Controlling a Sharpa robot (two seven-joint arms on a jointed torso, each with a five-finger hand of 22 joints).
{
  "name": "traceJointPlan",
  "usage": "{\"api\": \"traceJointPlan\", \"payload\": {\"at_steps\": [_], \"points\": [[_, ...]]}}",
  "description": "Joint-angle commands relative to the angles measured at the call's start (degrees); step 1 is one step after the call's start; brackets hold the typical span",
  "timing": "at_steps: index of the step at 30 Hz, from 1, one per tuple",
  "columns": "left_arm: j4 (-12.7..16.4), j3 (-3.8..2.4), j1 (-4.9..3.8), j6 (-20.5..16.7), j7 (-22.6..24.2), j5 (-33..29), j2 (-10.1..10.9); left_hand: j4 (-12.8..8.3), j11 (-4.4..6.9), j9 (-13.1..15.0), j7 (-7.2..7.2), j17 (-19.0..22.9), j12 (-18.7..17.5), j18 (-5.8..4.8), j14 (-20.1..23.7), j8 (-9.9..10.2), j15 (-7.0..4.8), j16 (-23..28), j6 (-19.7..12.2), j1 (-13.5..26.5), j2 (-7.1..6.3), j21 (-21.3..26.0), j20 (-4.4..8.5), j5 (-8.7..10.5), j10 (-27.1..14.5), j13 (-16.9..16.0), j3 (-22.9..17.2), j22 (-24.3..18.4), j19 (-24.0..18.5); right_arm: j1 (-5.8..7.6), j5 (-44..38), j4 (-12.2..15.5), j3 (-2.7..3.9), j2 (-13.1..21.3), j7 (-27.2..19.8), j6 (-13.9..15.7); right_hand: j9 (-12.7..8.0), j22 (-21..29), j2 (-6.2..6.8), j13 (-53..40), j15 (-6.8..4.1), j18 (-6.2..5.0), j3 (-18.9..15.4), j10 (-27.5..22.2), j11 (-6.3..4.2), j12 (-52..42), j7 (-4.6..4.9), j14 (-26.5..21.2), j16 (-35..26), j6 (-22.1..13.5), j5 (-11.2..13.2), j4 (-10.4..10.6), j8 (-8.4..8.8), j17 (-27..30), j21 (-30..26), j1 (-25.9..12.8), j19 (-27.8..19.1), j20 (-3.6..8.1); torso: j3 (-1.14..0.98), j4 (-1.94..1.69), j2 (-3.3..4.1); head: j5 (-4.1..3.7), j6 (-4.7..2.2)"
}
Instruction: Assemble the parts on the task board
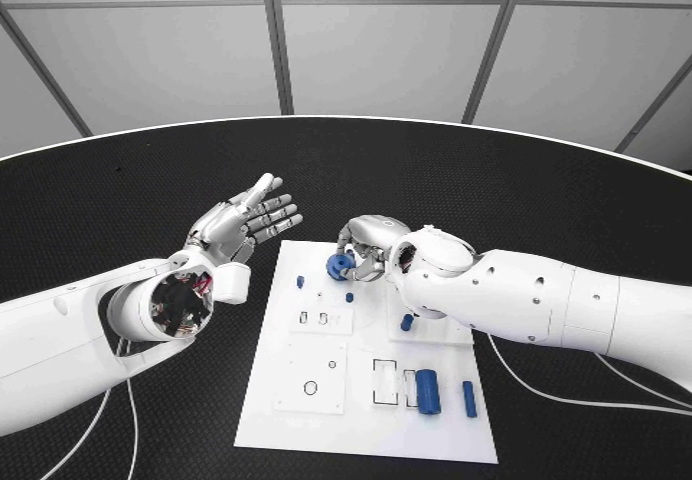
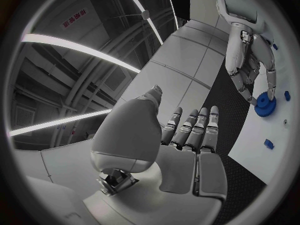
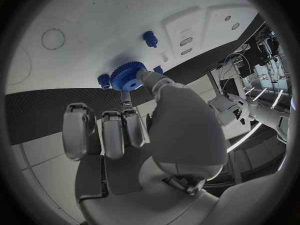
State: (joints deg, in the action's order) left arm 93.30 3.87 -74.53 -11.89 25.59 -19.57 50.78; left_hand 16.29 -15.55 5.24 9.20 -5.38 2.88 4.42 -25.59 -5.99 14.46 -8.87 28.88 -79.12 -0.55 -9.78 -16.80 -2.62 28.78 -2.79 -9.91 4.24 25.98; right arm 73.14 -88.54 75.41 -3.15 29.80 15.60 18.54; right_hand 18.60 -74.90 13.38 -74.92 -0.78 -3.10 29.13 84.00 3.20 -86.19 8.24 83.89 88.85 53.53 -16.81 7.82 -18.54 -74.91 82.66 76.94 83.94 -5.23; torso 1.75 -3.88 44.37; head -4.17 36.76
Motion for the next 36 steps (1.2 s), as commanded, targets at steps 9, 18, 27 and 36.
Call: {"api": "traceJointPlan", "payload": {"at_steps": [9,18,27,36], "points": [[0.0,0.00,-0.01,-0.1,0.0,0.0,0.2,0.1,0.04,0.1,7.89,0.1,0.0,-0.11,0.3,0.0,-0.02,0.2,0.4,0.1,0.45,0.3,0.03,-0.32,0.2,0.0,-0.4,-0.1,-0.4,0.00,0.0,0.2,-0.02,0.4,0.4,-0.5,0.4,-5.8,-0.23,-10.9,-0.32,0.59,0.3,2.7,-0.23,0.1,-0.46,5.5,0.3,0.2,-0.1,0.1,0.07,-12.2,0.1,-0.7,0.5,0.30,-0.02,0.08,0.03,0.08,0.12],[0.0,0.00,-0.01,-0.1,0.0,0.0,0.2,0.1,0.04,0.1,7.89,0.1,0.0,-0.11,0.3,0.0,-0.02,0.2,0.4,0.1,0.45,0.3,0.03,-0.32,0.2,0.0,-0.4,-0.1,-0.4,-0.01,0.0,0.1,-0.02,0.4,0.4,0.1,-0.1,-5.7,0.62,-10.0,0.21,0.56,0.0,1.9,0.44,1.0,0.32,5.5,0.2,-2.0,1.5,0.0,1.55,-12.0,-0.1,-2.3,0.4,-0.10,0.00,0.03,-0.01,-0.01,0.13],[0.1,0.00,-0.01,-0.2,0.0,0.0,0.2,0.1,0.04,0.1,7.89,0.1,0.0,-0.11,0.3,0.0,-0.02,0.2,0.4,0.1,0.45,0.3,0.03,-0.32,0.2,0.0,-0.4,-0.1,-0.4,-0.01,0.0,-0.3,-0.04,0.1,0.3,-1.1,-1.0,-5.4,1.50,-8.4,1.25,0.44,-2.9,0.4,1.58,2.5,1.49,5.5,0.2,-5.8,3.4,0.3,4.38,-12.0,-0.5,-3.8,0.1,-1.09,0.03,0.03,0.03,-0.04,0.06],[0.1,0.00,-0.01,-0.2,0.0,0.0,0.3,0.1,0.05,0.1,7.88,0.1,0.0,-0.13,0.3,0.0,-0.02,0.2,0.5,0.2,0.53,0.3,0.03,-0.31,0.4,0.0,-0.4,-0.2,-0.4,-0.01,0.0,-0.5,-0.05,0.0,0.5,-2.4,-1.1,-5.3,1.34,-8.3,1.34,0.42,-3.4,0.3,1.67,2.7,1.57,5.5,0.3,-6.0,3.5,0.4,4.60,-12.2,-0.6,-3.8,0.1,-1.19,0.02,0.01,0.03,0.02,0.18]]}}
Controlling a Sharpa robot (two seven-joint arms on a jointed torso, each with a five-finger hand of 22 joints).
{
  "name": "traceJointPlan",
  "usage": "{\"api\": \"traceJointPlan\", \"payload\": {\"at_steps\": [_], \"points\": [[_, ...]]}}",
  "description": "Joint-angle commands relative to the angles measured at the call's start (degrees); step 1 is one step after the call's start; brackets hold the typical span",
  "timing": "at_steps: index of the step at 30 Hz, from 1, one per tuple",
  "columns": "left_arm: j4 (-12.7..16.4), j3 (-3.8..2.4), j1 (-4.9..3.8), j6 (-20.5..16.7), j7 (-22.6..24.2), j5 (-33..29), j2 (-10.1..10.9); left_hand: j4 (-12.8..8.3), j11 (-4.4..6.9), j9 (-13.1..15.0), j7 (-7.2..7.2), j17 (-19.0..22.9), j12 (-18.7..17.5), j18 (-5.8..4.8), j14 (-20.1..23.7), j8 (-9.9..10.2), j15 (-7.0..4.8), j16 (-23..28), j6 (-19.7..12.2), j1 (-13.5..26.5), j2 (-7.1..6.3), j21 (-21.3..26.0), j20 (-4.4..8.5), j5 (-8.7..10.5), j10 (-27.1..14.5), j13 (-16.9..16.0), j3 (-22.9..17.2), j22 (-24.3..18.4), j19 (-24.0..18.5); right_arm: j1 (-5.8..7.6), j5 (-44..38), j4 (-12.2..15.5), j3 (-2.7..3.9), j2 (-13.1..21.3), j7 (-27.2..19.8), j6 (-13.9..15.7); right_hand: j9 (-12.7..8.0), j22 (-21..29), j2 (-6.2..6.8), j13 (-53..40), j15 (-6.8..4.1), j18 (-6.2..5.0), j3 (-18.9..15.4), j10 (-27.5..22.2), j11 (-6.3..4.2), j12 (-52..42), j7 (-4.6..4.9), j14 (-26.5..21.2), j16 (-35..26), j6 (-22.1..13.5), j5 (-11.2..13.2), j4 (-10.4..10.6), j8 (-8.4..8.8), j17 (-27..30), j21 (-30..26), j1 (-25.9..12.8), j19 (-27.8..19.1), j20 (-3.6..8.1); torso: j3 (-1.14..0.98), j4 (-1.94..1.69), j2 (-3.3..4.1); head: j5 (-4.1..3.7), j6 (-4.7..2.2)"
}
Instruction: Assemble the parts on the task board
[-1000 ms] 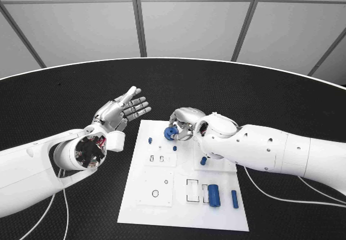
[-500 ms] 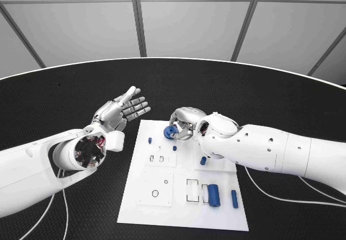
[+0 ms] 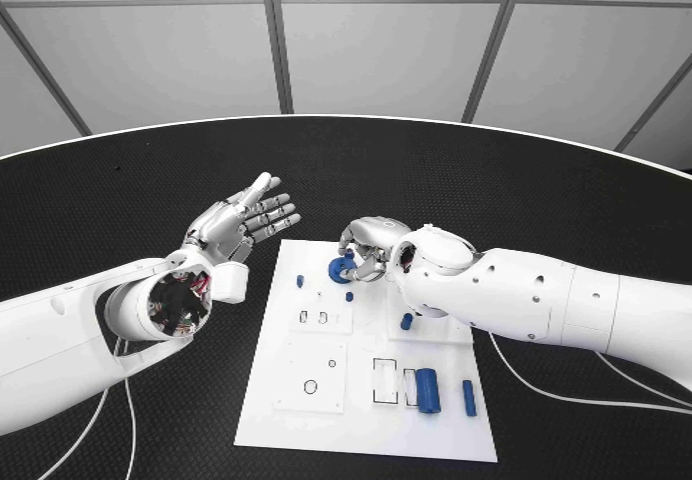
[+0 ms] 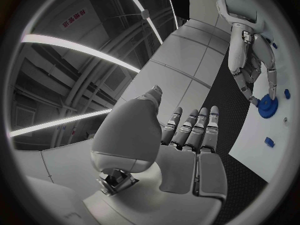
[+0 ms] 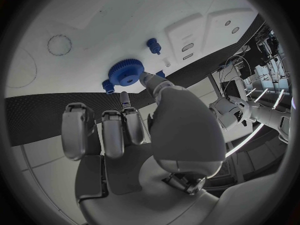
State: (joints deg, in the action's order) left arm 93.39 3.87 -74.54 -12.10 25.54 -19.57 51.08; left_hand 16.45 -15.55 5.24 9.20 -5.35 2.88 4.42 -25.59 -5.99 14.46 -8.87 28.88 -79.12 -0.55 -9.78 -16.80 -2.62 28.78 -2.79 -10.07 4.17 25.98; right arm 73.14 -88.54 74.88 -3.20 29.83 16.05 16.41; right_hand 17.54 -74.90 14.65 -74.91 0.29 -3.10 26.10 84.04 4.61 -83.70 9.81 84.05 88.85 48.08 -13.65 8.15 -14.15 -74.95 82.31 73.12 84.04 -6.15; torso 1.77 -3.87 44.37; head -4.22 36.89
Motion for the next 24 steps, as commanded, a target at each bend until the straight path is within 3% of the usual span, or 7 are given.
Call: {"api": "traceJointPlan", "payload": {"at_steps": [1,8,14,16,20,22,24], "points": [[0.0,0.00,0.00,0.0,0.0,0.0,0.0,0.0,0.05,0.1,7.88,0.1,0.0,-0.13,0.3,0.0,-0.02,0.2,0.5,0.2,0.53,0.3,0.03,-0.31,0.4,0.0,-0.3,-0.1,-0.4,0.00,0.0,0.0,-0.01,0.0,0.0,-0.4,0.0,-5.3,-0.08,-8.4,0.29,0.41,-0.4,0.3,0.26,0.1,-0.02,5.3,0.3,-0.3,0.3,0.1,0.15,-12.1,-0.2,0.1,-0.1,-0.30,-0.04,0.02,0.03,0.08,0.02],[0.0,0.00,0.00,0.0,0.0,0.0,0.0,0.0,0.05,0.1,7.88,0.1,0.0,-0.13,0.3,0.0,-0.02,0.2,0.5,0.2,0.53,0.3,0.03,-0.31,0.4,0.0,-0.3,-0.1,-0.4,-0.01,0.0,0.8,-0.02,0.7,-0.4,0.4,0.0,-5.4,-0.23,-8.5,0.30,0.43,-0.6,0.4,0.24,0.0,-0.05,5.3,0.3,0.0,0.2,0.2,0.05,-12.1,-0.2,0.0,0.0,-0.33,-0.05,-0.01,0.03,0.01,-0.07],[-0.1,0.00,0.00,0.1,0.0,0.0,0.2,0.0,0.05,0.1,7.88,0.1,0.0,-0.13,0.3,0.0,-0.02,0.2,0.5,0.2,0.53,0.3,0.03,-0.31,0.4,0.0,-0.3,-0.1,-0.4,-0.01,2.4,5.3,0.00,4.9,-5.2,8.8,0.2,-5.5,-0.43,-8.8,0.22,0.43,-1.5,0.8,0.13,-0.4,-0.20,5.3,0.2,0.8,-0.5,0.7,-0.12,-12.0,-0.2,-0.5,0.0,-0.34,-0.18,0.04,-0.06,-0.11,-0.11],[-0.3,0.00,0.00,0.2,0.0,0.0,0.2,0.0,0.05,0.1,7.88,0.1,0.0,-0.13,0.3,0.0,-0.02,0.2,0.5,0.2,0.53,0.3,0.03,-0.31,0.4,0.0,-0.3,-0.1,-0.4,0.00,5.6,8.2,0.00,8.3,-8.9,12.8,0.1,-5.1,-1.02,-9.0,0.22,0.32,-1.6,1.0,0.13,-0.6,-0.16,5.2,0.1,0.6,-0.2,0.7,0.19,-11.5,-0.5,-0.1,-0.2,-0.33,-0.23,0.26,-0.25,-0.22,-0.06],[-1.0,0.01,0.02,0.5,0.0,0.0,-0.1,0.0,0.05,0.1,7.88,0.1,0.0,-0.13,0.2,0.0,-0.02,0.2,0.5,0.2,0.54,0.3,0.03,-0.31,0.5,0.0,-0.3,-0.1,-0.4,0.03,12.2,11.4,0.00,14.1,-14.4,15.7,0.2,-5.0,-1.40,-9.0,0.13,0.28,-1.3,1.0,0.03,-0.6,-0.28,5.2,0.0,1.3,-0.6,0.4,-0.02,-11.4,-0.7,0.6,-0.3,-0.29,-0.33,0.64,-0.57,-0.80,-0.25],[-1.5,0.01,0.02,0.7,0.0,0.0,-0.3,0.0,0.05,0.1,7.88,0.1,0.0,-0.13,0.2,0.0,-0.02,0.2,0.5,0.2,0.54,0.3,0.03,-0.31,0.5,0.0,-0.3,-0.1,-0.4,0.04,16.5,11.9,-0.03,17.2,-17.4,16.8,0.3,-4.7,-1.53,-8.7,-0.03,0.20,-0.8,0.8,-0.11,-0.3,-0.42,5.1,0.0,2.3,-1.1,-0.2,-0.29,-11.2,-1.0,1.6,-0.5,-0.17,-0.56,1.08,-0.82,-0.87,-0.24],[-2.0,0.01,0.03,0.9,-0.1,0.0,-0.5,0.0,0.05,0.1,7.88,0.1,0.0,-0.13,0.2,-0.1,-0.02,0.2,0.7,0.2,0.54,0.3,0.03,-0.31,0.6,0.0,-0.3,-0.1,-0.4,0.04,20.5,12.0,-0.06,19.9,-19.9,17.2,0.3,-4.8,-1.42,-8.6,-0.08,0.22,-0.5,0.7,-0.18,-0.3,-0.48,5.1,-0.1,2.5,-1.5,-0.5,-0.25,-11.2,-0.9,1.9,-0.5,-0.11,-0.75,1.35,-0.98,-1.56,-0.51]]}}
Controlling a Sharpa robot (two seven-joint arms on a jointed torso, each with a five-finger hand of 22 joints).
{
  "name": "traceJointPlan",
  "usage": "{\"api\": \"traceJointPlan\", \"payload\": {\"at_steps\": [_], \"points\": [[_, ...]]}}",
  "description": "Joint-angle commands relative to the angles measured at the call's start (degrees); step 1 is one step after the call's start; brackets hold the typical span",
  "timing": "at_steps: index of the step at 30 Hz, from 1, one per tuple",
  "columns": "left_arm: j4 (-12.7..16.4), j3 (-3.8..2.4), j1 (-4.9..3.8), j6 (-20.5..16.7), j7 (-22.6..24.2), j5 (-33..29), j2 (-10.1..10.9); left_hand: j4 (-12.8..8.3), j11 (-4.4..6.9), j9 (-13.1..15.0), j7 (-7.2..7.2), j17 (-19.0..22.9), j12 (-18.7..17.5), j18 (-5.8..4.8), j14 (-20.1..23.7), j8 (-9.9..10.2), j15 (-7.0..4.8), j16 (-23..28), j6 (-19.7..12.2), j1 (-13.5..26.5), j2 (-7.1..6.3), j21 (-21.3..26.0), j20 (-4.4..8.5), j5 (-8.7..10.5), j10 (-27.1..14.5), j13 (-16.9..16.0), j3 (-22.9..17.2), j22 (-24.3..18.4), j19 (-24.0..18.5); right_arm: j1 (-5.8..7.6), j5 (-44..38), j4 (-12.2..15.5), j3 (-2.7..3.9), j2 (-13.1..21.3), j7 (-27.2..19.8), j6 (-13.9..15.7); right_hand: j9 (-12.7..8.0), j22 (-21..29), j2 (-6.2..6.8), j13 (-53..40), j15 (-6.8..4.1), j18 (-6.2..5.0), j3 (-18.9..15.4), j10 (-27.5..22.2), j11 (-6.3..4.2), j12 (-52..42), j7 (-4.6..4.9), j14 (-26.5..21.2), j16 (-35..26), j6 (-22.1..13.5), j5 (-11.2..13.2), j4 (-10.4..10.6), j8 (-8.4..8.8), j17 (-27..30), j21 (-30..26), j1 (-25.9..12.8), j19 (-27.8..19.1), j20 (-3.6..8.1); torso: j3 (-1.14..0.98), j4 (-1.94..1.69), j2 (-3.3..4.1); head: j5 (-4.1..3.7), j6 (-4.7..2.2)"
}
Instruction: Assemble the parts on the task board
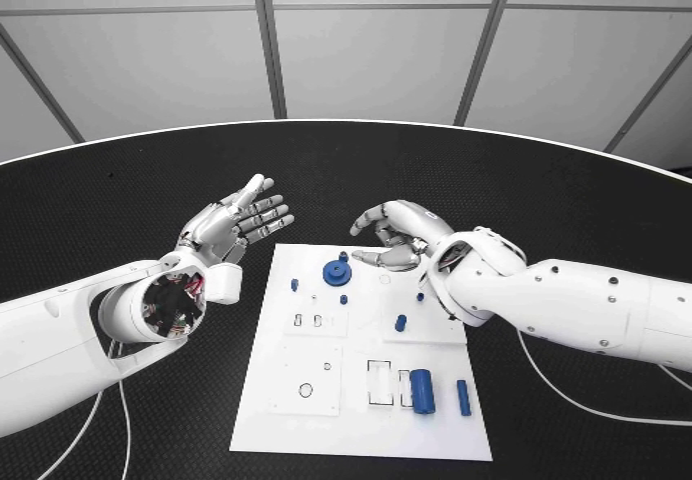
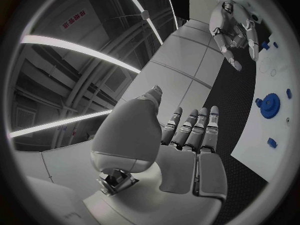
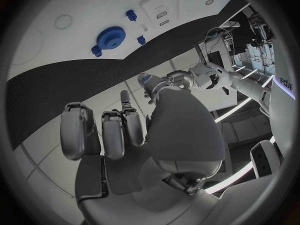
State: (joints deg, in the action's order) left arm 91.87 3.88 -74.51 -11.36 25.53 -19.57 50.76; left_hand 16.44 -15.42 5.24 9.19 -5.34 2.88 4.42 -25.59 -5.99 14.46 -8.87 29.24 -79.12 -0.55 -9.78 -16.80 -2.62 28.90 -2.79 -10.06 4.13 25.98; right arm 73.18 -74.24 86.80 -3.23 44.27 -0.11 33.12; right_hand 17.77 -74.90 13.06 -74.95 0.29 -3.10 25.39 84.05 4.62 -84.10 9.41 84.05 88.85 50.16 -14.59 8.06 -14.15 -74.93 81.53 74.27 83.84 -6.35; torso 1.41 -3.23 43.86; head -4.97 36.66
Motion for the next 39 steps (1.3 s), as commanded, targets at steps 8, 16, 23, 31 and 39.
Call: {"api": "traceJointPlan", "payload": {"at_steps": [8,16,23,31,39], "points": [[-1.8,0.01,0.06,0.8,-0.1,0.0,-0.3,-0.1,-0.08,0.1,7.91,0.0,0.0,-0.13,0.1,-0.1,-0.03,0.1,0.3,0.1,0.55,0.3,0.03,-0.31,0.3,0.0,-0.4,-0.1,-0.4,-0.44,11.7,-0.8,-0.19,12.3,-8.5,-0.5,0.0,-4.8,0.93,-8.4,-0.14,0.22,0.1,0.6,-0.28,0.3,-0.16,5.1,-0.1,0.7,-0.6,-0.8,-0.09,-11.2,-0.2,1.0,-0.3,0.16,-1.52,1.68,-0.85,-2.40,-0.46],[-2.4,0.02,0.13,1.2,-0.2,0.0,-0.5,-0.1,-0.07,0.1,7.91,0.0,0.1,-0.13,-0.1,-0.1,-0.04,0.0,0.5,0.1,0.56,0.3,0.03,-0.32,0.6,0.0,-0.4,-0.1,-0.4,-3.11,12.5,-3.3,-0.30,13.5,-7.4,-3.7,-0.3,-5.0,1.19,-8.4,-0.10,0.27,0.2,0.6,-0.19,0.4,-0.02,5.2,0.1,0.0,-0.5,-1.3,0.67,-11.6,-0.1,1.7,-0.2,0.18,-1.97,1.66,-0.92,-3.25,-0.24],[-2.3,0.02,0.15,1.2,-0.2,0.0,-0.3,-0.1,-0.06,0.2,7.91,-0.1,0.1,-0.13,-0.2,-0.2,-0.05,0.0,0.7,0.1,0.59,0.3,0.03,-0.32,0.8,-0.1,-0.4,-0.1,-0.4,-4.41,12.3,-5.0,-0.31,12.8,-4.3,-5.2,-0.5,-4.9,1.42,-8.3,0.01,0.26,0.1,0.6,-0.05,0.4,0.15,5.2,0.1,-0.6,-0.2,-1.6,1.25,-11.7,-0.2,1.9,-0.2,0.12,-1.84,1.37,-0.65,-3.39,-0.07],[-2.0,0.02,0.15,1.1,-0.2,0.0,0.1,-0.1,-0.06,0.2,7.91,-0.1,0.1,-0.13,-0.2,-0.2,-0.05,0.0,0.7,0.1,0.59,0.3,0.03,-0.32,0.8,-0.1,-0.4,-0.1,-0.4,-6.20,10.9,-6.4,-0.31,11.6,-1.6,-3.7,-1.4,-4.6,0.91,-7.7,0.68,0.15,-3.6,0.0,0.73,1.0,0.99,5.2,0.1,-3.8,1.8,-1.5,3.61,-11.6,-0.7,2.7,-0.4,-0.46,-1.98,0.94,-0.39,-3.76,-0.03],[-1.9,0.02,0.15,1.1,-0.2,0.0,0.3,-0.1,-0.04,0.2,7.90,0.0,0.1,-0.14,-0.2,-0.2,-0.07,0.0,0.9,0.1,0.61,0.3,0.03,-0.31,0.9,-0.1,-0.5,-0.1,-0.3,-6.53,10.7,-6.5,-0.30,11.1,-1.1,-3.2,-1.6,-4.8,-0.09,-7.7,0.92,0.17,-6.8,0.0,0.97,1.0,1.22,5.2,0.1,-4.1,2.4,-1.0,4.12,-11.8,-0.6,4.0,-0.3,-0.73,-1.80,0.93,-0.50,-3.62,0.33]]}}
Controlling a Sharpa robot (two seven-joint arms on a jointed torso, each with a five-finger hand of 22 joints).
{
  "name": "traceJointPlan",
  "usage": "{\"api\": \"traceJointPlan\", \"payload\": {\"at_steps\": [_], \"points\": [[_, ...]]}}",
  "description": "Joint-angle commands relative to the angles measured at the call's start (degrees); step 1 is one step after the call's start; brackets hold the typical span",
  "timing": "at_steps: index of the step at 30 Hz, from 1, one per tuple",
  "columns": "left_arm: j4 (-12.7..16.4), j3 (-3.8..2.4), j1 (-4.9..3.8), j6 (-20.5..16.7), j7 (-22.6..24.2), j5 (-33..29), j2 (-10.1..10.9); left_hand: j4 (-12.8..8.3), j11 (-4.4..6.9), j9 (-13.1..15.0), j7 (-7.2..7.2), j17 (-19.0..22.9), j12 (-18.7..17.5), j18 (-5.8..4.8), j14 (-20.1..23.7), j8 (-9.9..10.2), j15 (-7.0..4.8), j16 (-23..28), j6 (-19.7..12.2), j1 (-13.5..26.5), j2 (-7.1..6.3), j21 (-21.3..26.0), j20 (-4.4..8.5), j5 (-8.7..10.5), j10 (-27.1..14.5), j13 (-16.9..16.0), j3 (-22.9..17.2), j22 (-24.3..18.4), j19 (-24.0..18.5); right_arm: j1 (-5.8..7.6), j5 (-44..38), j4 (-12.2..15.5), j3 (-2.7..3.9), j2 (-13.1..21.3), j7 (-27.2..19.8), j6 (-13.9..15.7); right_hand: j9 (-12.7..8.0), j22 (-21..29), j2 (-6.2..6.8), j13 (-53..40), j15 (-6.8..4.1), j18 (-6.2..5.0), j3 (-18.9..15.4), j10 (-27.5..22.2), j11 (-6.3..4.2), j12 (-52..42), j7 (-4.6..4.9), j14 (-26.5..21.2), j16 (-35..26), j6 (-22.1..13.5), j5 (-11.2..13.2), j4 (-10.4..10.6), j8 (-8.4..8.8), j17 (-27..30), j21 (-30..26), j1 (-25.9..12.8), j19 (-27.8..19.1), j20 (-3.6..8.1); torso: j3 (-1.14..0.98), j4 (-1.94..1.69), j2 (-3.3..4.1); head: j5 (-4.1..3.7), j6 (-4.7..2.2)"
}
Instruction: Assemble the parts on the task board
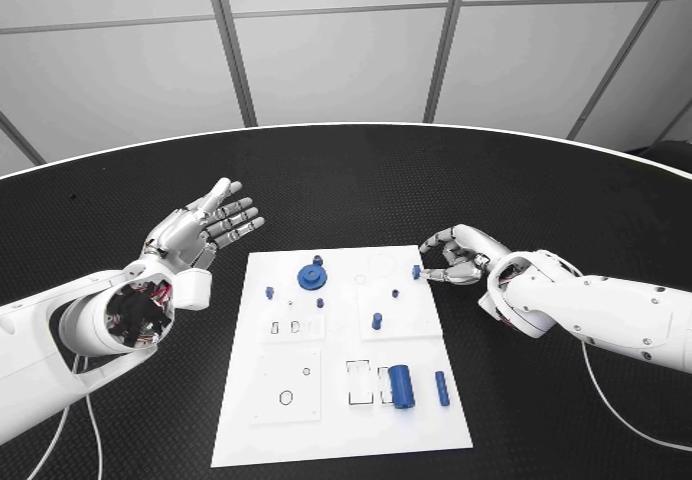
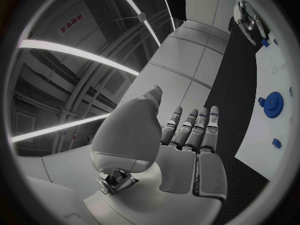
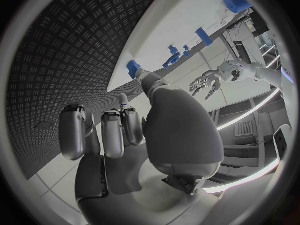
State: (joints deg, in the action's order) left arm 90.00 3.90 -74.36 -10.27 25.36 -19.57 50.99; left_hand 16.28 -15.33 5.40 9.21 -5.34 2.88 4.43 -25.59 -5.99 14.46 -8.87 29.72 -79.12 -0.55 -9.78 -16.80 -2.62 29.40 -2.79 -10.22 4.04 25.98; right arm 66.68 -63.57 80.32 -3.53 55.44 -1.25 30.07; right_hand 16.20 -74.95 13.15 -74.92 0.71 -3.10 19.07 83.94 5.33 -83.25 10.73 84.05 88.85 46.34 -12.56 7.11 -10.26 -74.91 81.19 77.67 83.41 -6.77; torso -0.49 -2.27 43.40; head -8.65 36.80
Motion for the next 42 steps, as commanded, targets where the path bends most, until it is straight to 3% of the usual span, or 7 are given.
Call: {"api": "traceJointPlan", "payload": {"at_steps": [1,5,8,11,15,21,42], "points": [[0.0,0.00,0.00,-0.1,0.0,0.0,0.0,0.1,-0.13,0.0,7.88,0.0,0.1,-0.14,-0.2,-0.2,-0.07,0.0,0.4,0.1,0.61,0.3,0.03,-0.31,0.4,-0.1,-0.3,-0.1,-0.3,-0.05,0.0,0.0,0.00,-0.1,0.1,-0.2,-0.1,-4.7,-0.19,-7.7,0.49,0.17,-0.5,0.1,0.25,0.1,-0.10,5.2,0.1,-0.3,0.4,0.0,0.22,-11.8,-0.3,0.6,0.1,-0.31,0.12,0.01,-0.02,0.11,0.24],[0.1,0.00,0.00,-0.1,0.0,0.0,0.1,0.1,-0.13,0.0,7.88,0.0,0.1,-0.14,-0.2,-0.2,-0.07,0.0,0.4,0.1,0.61,0.3,0.03,-0.31,0.4,-0.1,-0.3,-0.1,-0.3,-0.08,0.0,0.0,0.00,-0.2,0.1,-0.4,0.0,-4.8,-0.49,-7.9,0.48,0.17,-1.0,0.2,0.20,0.0,-0.18,5.3,0.2,0.2,0.4,0.1,0.00,-11.9,-0.3,1.0,0.2,-0.33,0.02,0.14,-0.02,0.23,0.21],[0.1,0.00,0.00,-0.1,0.0,0.0,0.1,0.1,-0.13,0.0,7.88,0.0,0.1,-0.14,-0.2,-0.2,-0.07,0.0,0.4,0.1,0.61,0.3,0.03,-0.31,0.4,-0.1,-0.3,-0.1,-0.3,-0.10,0.0,-0.1,0.00,-0.3,0.1,-0.5,0.1,-4.8,-0.69,-8.0,0.42,0.18,-1.2,0.3,0.10,-0.2,-0.31,5.3,0.2,0.9,0.4,0.3,-0.33,-11.9,-0.3,1.2,0.2,-0.31,0.06,0.23,-0.13,0.28,0.40],[0.1,0.00,-0.01,-0.1,0.0,0.0,0.1,0.1,-0.13,0.0,7.88,0.0,0.1,-0.14,-0.2,-0.2,-0.07,0.0,0.4,0.1,0.61,0.3,0.03,-0.31,0.4,-0.1,-0.3,-0.1,-0.3,-0.12,-0.1,-0.1,0.00,-0.4,0.1,-0.7,0.2,-4.9,-0.82,-8.1,0.34,0.19,-1.3,0.4,0.00,-0.3,-0.43,5.3,0.2,1.4,0.3,0.4,-0.61,-12.0,-0.2,1.3,0.3,-0.26,0.12,0.20,-0.09,0.28,0.42],[0.1,0.00,-0.01,-0.2,0.0,0.0,0.1,0.1,-0.12,0.1,7.89,0.0,0.1,-0.14,-0.1,-0.2,-0.08,0.0,0.5,0.0,0.61,0.3,0.03,-0.31,0.4,-0.1,-0.3,-0.1,-0.4,-0.14,-0.1,-0.1,0.00,-0.5,0.2,-0.8,0.3,-5.0,-0.94,-8.2,0.27,0.20,-1.2,0.5,-0.09,-0.4,-0.55,5.3,0.2,1.9,0.3,0.5,-0.90,-12.0,-0.2,1.4,0.3,-0.20,0.02,0.17,-0.10,0.42,0.39],[0.1,0.00,-0.01,-0.2,0.0,0.0,0.1,0.1,-0.12,0.1,7.89,0.0,0.1,-0.14,-0.1,-0.2,-0.08,0.0,0.5,0.0,0.61,0.3,0.03,-0.31,0.4,-0.1,-0.3,-0.1,-0.4,-0.17,-1.4,0.0,0.00,-0.7,0.3,-1.3,0.8,-5.3,-1.22,-8.8,-0.34,0.27,0.0,1.0,-0.85,-1.0,-1.41,5.3,0.3,5.5,-0.2,0.7,-2.74,-12.2,0.0,1.4,0.5,0.31,0.13,0.11,-0.01,0.46,0.51],[0.3,-0.01,-0.01,-0.3,0.0,0.0,0.3,0.1,-0.12,0.1,7.88,0.0,0.1,-0.14,0.1,-0.3,-0.07,0.1,0.5,0.0,0.61,0.3,0.03,-0.31,0.5,-0.1,-0.4,-0.1,-0.3,-0.31,-3.2,-0.5,0.00,-1.8,0.8,-2.3,0.7,-5.7,-1.51,-9.3,-0.87,0.36,1.7,1.5,-1.42,-1.4,-1.99,5.4,0.4,7.2,-0.8,0.8,-3.30,-12.5,0.3,1.3,0.7,0.83,0.10,0.15,-0.07,0.54,0.69]]}}
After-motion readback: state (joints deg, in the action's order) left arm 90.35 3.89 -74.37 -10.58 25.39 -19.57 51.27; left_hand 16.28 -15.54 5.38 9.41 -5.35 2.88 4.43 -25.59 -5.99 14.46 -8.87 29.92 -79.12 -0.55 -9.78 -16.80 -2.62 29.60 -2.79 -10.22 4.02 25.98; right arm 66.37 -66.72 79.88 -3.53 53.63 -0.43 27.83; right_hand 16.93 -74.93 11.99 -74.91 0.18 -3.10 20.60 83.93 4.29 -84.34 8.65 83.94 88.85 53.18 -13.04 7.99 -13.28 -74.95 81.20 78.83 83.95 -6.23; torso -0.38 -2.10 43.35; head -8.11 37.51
